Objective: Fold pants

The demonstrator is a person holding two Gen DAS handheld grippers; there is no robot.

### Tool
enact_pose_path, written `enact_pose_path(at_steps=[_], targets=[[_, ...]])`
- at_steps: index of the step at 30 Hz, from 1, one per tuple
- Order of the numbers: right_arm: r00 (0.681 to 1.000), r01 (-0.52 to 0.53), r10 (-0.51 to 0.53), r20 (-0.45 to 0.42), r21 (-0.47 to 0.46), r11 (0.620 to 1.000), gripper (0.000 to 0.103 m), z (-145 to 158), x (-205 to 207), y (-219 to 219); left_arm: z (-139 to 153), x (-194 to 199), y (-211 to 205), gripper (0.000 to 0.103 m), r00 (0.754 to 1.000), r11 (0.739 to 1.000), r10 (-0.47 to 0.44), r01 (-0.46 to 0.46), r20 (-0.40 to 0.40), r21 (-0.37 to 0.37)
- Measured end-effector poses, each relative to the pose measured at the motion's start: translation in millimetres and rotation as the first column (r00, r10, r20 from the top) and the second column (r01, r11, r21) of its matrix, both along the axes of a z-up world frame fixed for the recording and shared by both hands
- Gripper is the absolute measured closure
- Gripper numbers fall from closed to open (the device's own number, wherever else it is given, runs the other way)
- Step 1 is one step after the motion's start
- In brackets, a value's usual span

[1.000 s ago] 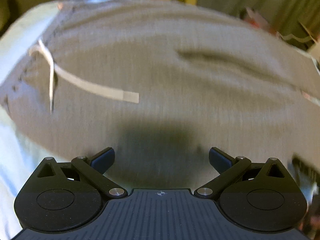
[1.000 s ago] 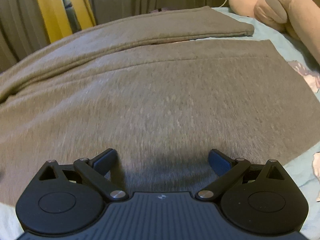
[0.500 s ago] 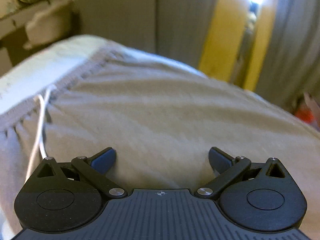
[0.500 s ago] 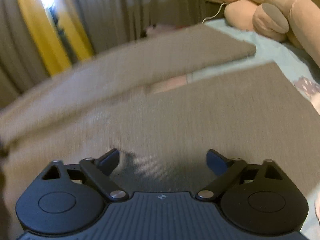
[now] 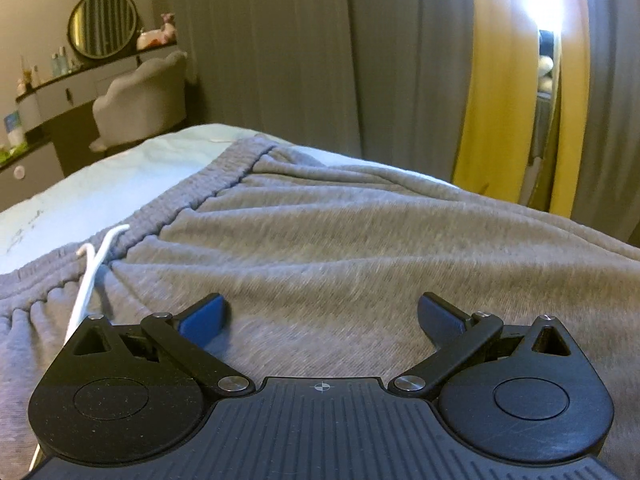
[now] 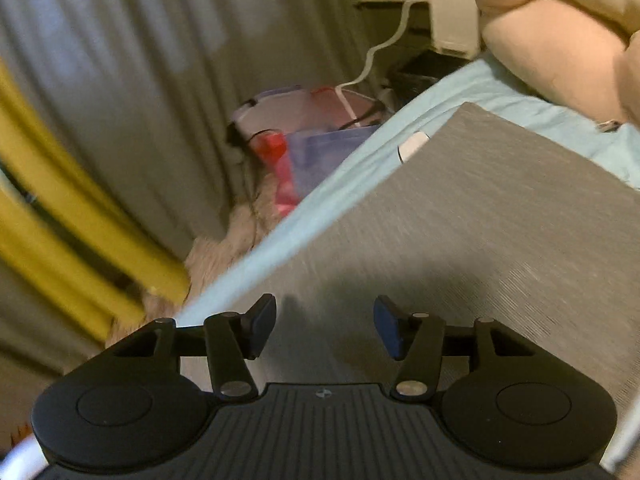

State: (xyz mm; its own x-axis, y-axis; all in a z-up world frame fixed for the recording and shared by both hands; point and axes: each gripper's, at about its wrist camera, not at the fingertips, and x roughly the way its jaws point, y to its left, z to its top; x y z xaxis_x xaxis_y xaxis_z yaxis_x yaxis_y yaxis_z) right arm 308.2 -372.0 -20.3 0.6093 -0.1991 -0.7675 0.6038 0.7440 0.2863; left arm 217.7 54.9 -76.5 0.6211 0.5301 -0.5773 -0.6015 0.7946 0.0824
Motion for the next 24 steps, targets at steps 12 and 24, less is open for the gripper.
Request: enact_pose_path(at_steps=[12,24], targets=[[0.993,0.087,-0.095,-0.076,-0.097,0.991,0.096,-14,24,-8,-5,0,11,0.0,0.999,0.998,0.016,-0.014,0.031,-0.062],[0.987,0.084,-0.066,0.146,-0.124,0.989,0.099,37,-250,24,13,-19,25,0.0,0.984,0.977,-0.037,0.071,0.172,-0.201]])
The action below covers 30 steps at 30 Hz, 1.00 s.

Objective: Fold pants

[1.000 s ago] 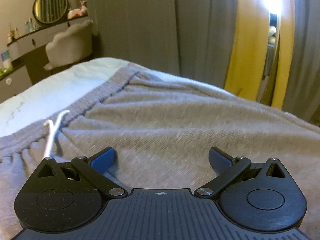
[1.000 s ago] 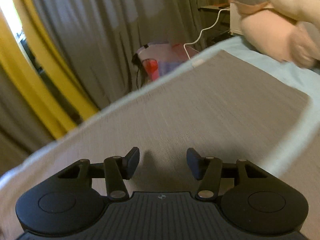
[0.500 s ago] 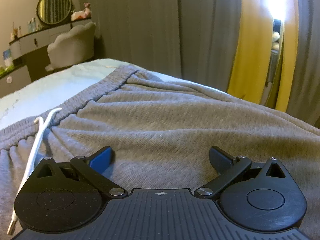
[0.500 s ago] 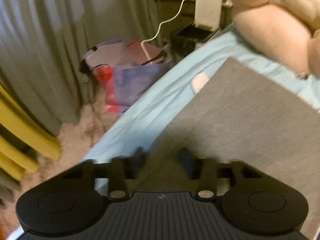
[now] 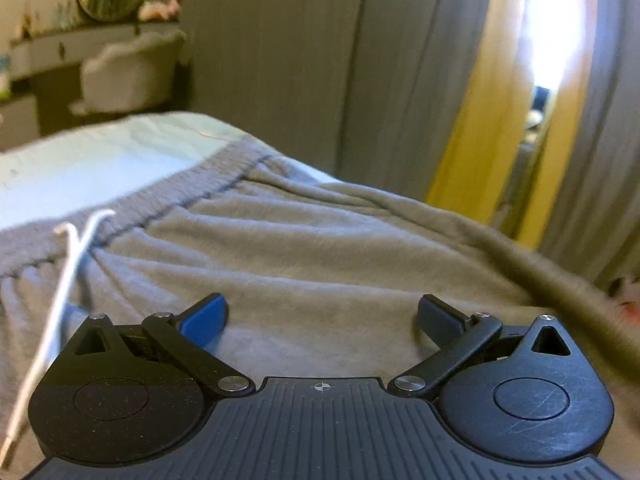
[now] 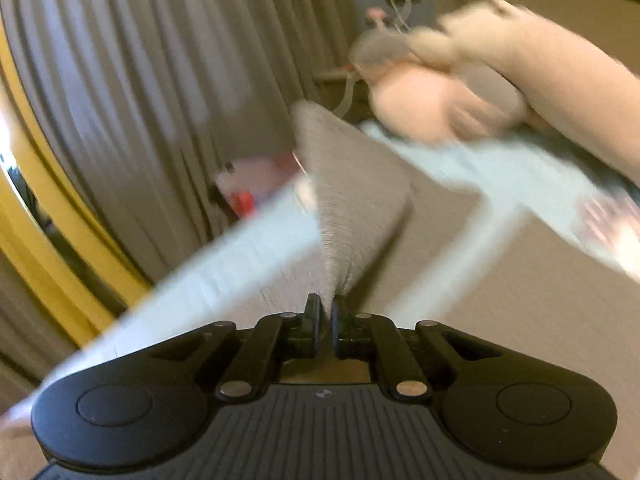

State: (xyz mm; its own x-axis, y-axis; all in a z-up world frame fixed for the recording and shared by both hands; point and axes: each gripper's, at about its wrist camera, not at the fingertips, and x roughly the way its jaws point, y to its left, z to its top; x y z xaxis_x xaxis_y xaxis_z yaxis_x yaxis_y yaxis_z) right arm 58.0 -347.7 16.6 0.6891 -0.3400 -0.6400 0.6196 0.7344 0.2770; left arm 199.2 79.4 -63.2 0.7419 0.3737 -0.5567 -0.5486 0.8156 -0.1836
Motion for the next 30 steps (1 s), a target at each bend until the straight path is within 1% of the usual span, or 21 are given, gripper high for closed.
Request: enact_pose_path(at_steps=[2,3,5,7,8,9,10,11,12,13,15,17,20,21,22,23,24,26,28,29,30], targets=[[0.999,0.01,-0.009,-0.052,0.015,1.0,0.1,-20,-29,1,3,-4,1,0.0,0.999,0.998,-0.041,0.042,0.028,-0.045],[0.995,0.039,-0.038,-0.095,0.009,0.999,0.1,-30,-41,-2,4,-6,1,0.0,0.998,0.996,-0.057,0.06,0.039,-0.062],[0.984,0.097,-0.086,-0.156,0.063,0.993,0.098,-46,-52,-19,6,-10,-1,0.0,0.995,0.994,-0.078,0.083,0.057,-0.077],[0.984,0.121,-0.104,-0.145,0.114,0.986,0.096,-47,-60,-33,6,-12,-2,0.0,0.993,0.991,-0.099,0.104,0.06,-0.088],[0.987,0.119,-0.107,-0.12,0.097,0.988,0.096,-42,-60,-34,5,-13,-3,0.0,0.993,0.988,-0.106,0.111,0.057,-0.102],[0.993,0.088,-0.083,-0.088,0.061,0.994,0.095,-32,-59,-32,5,-14,-3,0.0,0.992,0.987,-0.111,0.117,0.057,-0.114],[0.997,0.037,-0.036,-0.072,0.006,0.999,0.088,-26,-52,-29,4,-16,-3,0.0,0.992,0.984,-0.112,0.119,0.06,-0.131],[0.996,-0.031,0.024,-0.087,-0.077,0.997,0.083,-21,-41,-23,4,-18,-2,0.0,0.991,0.982,-0.114,0.122,0.063,-0.147],[0.989,-0.099,0.076,-0.129,-0.182,0.978,0.072,-20,-27,-15,5,-19,-2,0.0,0.991,0.98,-0.113,0.122,0.064,-0.156],[0.979,-0.157,0.111,-0.173,-0.278,0.948,0.064,-22,-14,-7,5,-21,-1,0.0,0.991,0.98,-0.114,0.123,0.067,-0.157],[0.957,-0.261,0.172,-0.235,-0.432,0.863,0.064,-30,9,8,4,-24,-1,0.0,0.991,0.981,-0.117,0.126,0.063,-0.15],[0.938,-0.322,0.203,-0.282,-0.483,0.814,0.064,-40,29,13,1,-26,-1,0.0,0.99,0.981,-0.125,0.133,0.067,-0.144],[0.91,-0.358,0.183,-0.372,-0.485,0.798,0.064,-57,59,9,-2,-23,-4,0.0,0.989,0.984,-0.13,0.137,0.063,-0.113],[0.903,-0.366,0.183,-0.388,-0.476,0.8,0.064,-61,67,3,-3,-22,-5,0.0,0.989,0.985,-0.132,0.138,0.064,-0.105],[0.901,-0.37,0.189,-0.39,-0.465,0.805,0.074,-63,71,-3,-4,-21,-7,0.0,0.989,0.985,-0.134,0.14,0.061,-0.097],[0.908,-0.359,0.188,-0.375,-0.459,0.813,0.091,-59,65,-4,-5,-20,-8,0.0,0.989,0.986,-0.136,0.141,0.058,-0.089],[0.918,-0.334,0.182,-0.353,-0.44,0.833,0.098,-56,62,-9,-6,-19,-8,0.0,0.989,0.986,-0.137,0.142,0.059,-0.085],[0.956,-0.234,0.141,-0.258,-0.378,0.896,0.098,-48,47,-21,-7,-16,-8,0.0,0.989,0.986,-0.138,0.143,0.061,-0.083],[0.994,-0.05,0.017,-0.108,-0.309,0.95,0.098,-34,16,-42,-6,-15,-5,0.0,0.988,0.984,-0.136,0.143,0.075,-0.102],[0.999,0.034,-0.04,-0.022,-0.246,0.969,0.098,-29,-2,-52,-5,-15,-2,0.0,0.988,0.983,-0.13,0.14,0.083,-0.123],[0.992,0.121,-0.113,0.06,-0.161,0.98,0.098,-27,-22,-65,-3,-15,1,0.0,0.988,0.979,-0.125,0.138,0.093,-0.152]])
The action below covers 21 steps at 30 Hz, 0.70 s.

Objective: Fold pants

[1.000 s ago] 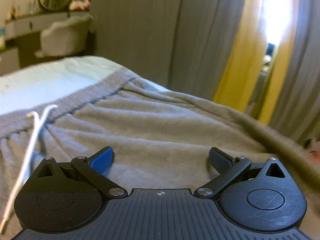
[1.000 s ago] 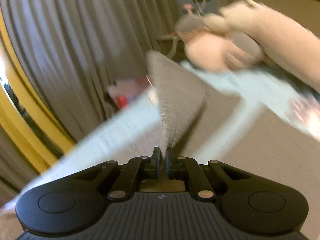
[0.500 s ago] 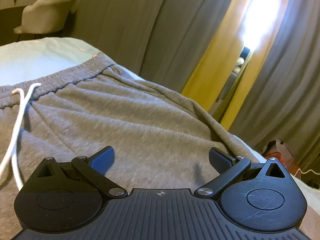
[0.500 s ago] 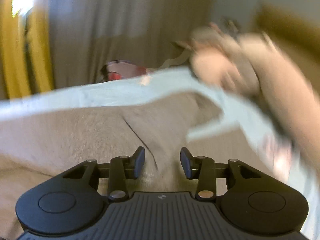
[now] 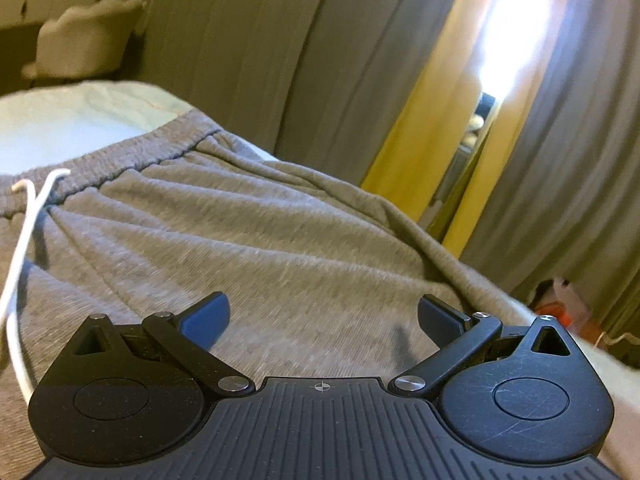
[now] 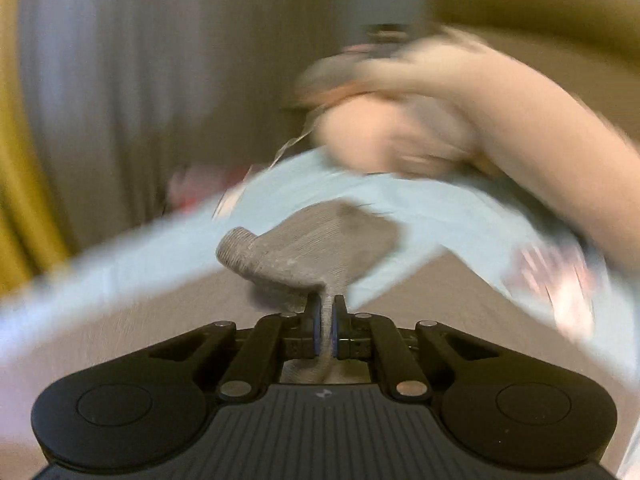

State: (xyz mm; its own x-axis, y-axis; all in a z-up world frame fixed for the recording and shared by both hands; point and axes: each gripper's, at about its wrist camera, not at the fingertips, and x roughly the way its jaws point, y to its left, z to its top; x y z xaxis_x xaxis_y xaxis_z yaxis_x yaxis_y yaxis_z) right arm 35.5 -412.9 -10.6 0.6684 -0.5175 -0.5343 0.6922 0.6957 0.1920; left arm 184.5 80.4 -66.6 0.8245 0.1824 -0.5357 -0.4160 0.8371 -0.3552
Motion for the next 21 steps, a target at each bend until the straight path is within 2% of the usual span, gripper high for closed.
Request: enact_pose_path(at_steps=[1,3,6,9,10,12,13,16,17,18,20,21], targets=[[0.998,0.042,-0.046,0.047,0.073,0.996,0.098,-4,-16,-11,2,1,4,0.0,1.0,0.999,-0.003,0.003,0.009,-0.033],[0.996,0.044,-0.058,0.072,0.189,0.981,0.098,-21,-32,-25,8,4,12,0.0,0.999,0.996,-0.021,0.024,0.034,-0.088],[0.998,0.015,-0.028,0.052,0.232,0.973,0.095,-42,-40,-26,19,13,24,0.0,0.996,0.988,-0.074,0.08,0.047,-0.133],[0.993,0.012,-0.043,0.109,0.268,0.963,0.089,-44,-44,-27,31,26,36,0.0,0.991,0.972,-0.117,0.127,0.059,-0.2],[0.991,0.007,-0.044,0.123,0.287,0.958,0.084,-45,-43,-29,34,37,40,0.001,0.987,0.961,-0.152,0.159,0.047,-0.227],[0.988,-0.004,-0.045,0.145,0.323,0.946,0.08,-46,-38,-36,37,63,47,0.009,0.976,0.925,-0.218,0.217,0.032,-0.311],[0.987,-0.009,-0.045,0.156,0.33,0.944,0.073,-45,-39,-35,38,77,48,0.018,0.972,0.909,-0.236,0.226,0.013,-0.35],[0.982,-0.022,-0.046,0.181,0.359,0.933,0.066,-46,-37,-36,33,118,54,0.025,0.965,0.868,-0.257,0.209,-0.048,-0.449],[0.982,-0.02,-0.051,0.183,0.368,0.929,0.066,-46,-36,-38,32,128,54,0.031,0.964,0.865,-0.258,0.198,-0.07,-0.46],[0.981,-0.021,-0.053,0.187,0.374,0.927,0.066,-48,-35,-40,30,139,53,0.033,0.959,0.862,-0.269,0.201,-0.084,-0.465],[0.977,-0.038,-0.045,0.209,0.378,0.925,0.082,-47,-36,-41,28,155,51,0.045,0.952,0.864,-0.284,0.201,-0.118,-0.462],[0.975,-0.048,-0.041,0.218,0.389,0.92,0.092,-46,-38,-41,26,161,49,0.045,0.949,0.871,-0.287,0.201,-0.133,-0.448]])
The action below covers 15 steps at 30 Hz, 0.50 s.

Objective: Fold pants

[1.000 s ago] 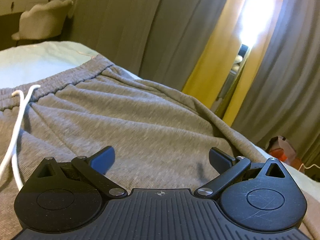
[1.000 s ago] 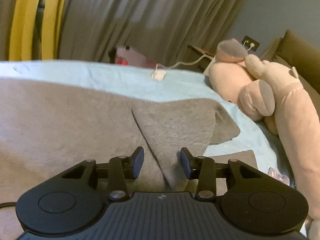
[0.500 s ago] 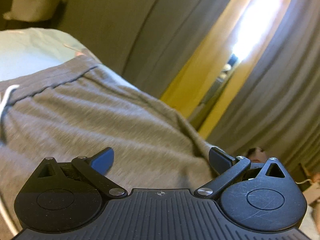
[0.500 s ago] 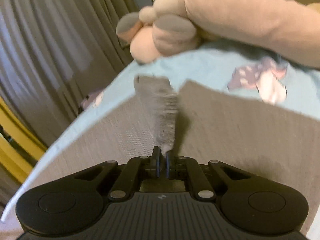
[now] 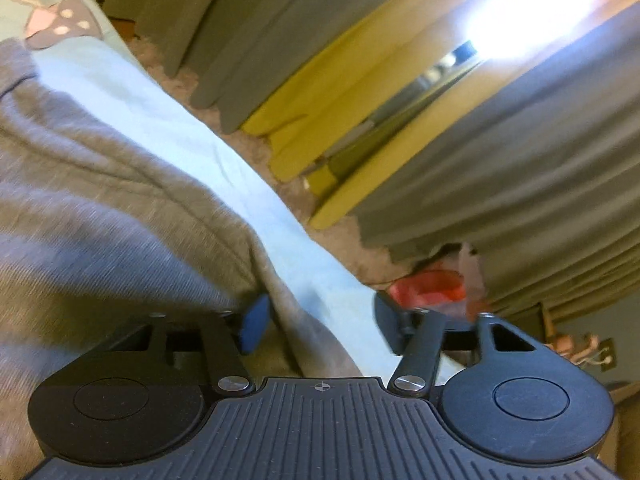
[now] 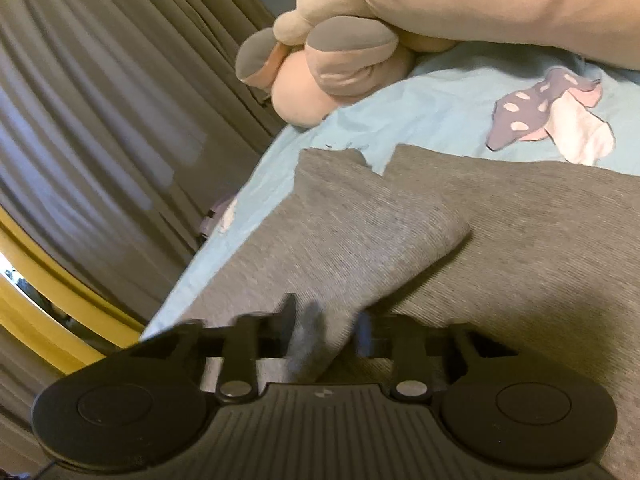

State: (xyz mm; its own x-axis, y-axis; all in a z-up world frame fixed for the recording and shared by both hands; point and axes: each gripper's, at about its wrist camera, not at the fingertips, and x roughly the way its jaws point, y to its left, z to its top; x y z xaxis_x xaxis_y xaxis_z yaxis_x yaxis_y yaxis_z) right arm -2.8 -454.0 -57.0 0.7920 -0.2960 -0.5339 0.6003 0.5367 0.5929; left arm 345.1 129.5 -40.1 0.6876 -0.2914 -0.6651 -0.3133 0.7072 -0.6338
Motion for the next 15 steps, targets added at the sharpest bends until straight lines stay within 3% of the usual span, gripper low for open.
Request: enact_pose_path(at_steps=[6,7,8,9,10,12,15], targets=[[1.0,-0.004,0.004,0.003,0.061,0.998,0.09,-3,5,-10,-20,28,-10,0.048,0.994,0.996,-0.037,0.045,-0.099,0.081],[1.0,0.0,0.0,0.003,0.071,0.997,0.09,-3,6,-11,-21,29,-11,0.063,0.994,0.993,-0.039,0.05,-0.105,0.109],[1.0,0.003,-0.003,-0.001,0.085,0.996,0.09,-3,8,-13,-21,26,-13,0.087,0.992,0.988,-0.044,0.061,-0.119,0.139],[1.0,0.003,-0.002,-0.011,0.099,0.995,0.091,-4,11,-15,-20,24,-11,0.097,0.99,0.982,-0.032,0.057,-0.141,0.18],[1.0,0.005,-0.003,-0.021,0.115,0.993,0.096,-3,12,-18,-18,17,-5,0.097,0.991,0.987,-0.033,0.052,-0.127,0.15],[0.999,0.005,0.001,-0.039,0.146,0.989,0.098,3,12,-24,-5,-5,7,0.097,0.998,0.995,-0.018,0.024,-0.064,0.1],[0.999,-0.039,0.038,0.011,0.113,0.993,0.098,33,4,-28,38,-54,11,0.097,0.995,0.985,-0.058,0.045,0.076,0.168]])
